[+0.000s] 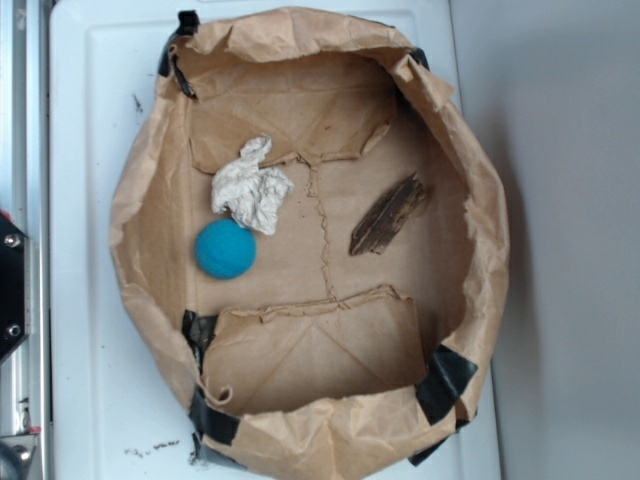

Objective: Grab the white paper.

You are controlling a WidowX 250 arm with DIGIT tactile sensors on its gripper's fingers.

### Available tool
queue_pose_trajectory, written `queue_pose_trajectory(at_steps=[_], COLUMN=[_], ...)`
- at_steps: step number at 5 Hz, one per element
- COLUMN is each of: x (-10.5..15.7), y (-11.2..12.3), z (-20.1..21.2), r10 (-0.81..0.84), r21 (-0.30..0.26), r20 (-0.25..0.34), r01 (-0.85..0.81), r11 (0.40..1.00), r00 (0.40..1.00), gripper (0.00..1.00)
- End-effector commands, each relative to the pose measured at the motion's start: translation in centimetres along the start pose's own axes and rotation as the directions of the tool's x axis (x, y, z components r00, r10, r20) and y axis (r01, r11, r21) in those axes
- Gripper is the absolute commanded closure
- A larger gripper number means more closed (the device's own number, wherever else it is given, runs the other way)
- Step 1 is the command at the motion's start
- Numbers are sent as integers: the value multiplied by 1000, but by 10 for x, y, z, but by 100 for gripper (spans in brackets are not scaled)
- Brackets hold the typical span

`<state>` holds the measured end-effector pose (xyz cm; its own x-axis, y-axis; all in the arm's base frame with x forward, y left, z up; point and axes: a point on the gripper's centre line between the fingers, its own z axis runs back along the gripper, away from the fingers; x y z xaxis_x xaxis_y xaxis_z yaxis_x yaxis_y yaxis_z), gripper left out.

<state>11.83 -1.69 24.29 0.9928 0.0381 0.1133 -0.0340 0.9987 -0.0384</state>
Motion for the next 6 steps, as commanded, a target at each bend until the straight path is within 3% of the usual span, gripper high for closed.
queue_pose_trajectory(at_steps=[1, 2, 3, 4, 6], x=[0, 49, 78, 124, 124], y=[0, 14, 21, 44, 44], z=[0, -18, -37, -58, -58], r10=[0, 103, 149, 382, 382], r21=[0, -30, -26, 9, 9], r20=[0, 45, 89, 104, 104], r01=[0, -101, -147, -385, -385], r11=[1000, 994, 989, 923, 923], r00=[1000, 994, 985, 918, 918], gripper=[0, 0, 0, 0, 0])
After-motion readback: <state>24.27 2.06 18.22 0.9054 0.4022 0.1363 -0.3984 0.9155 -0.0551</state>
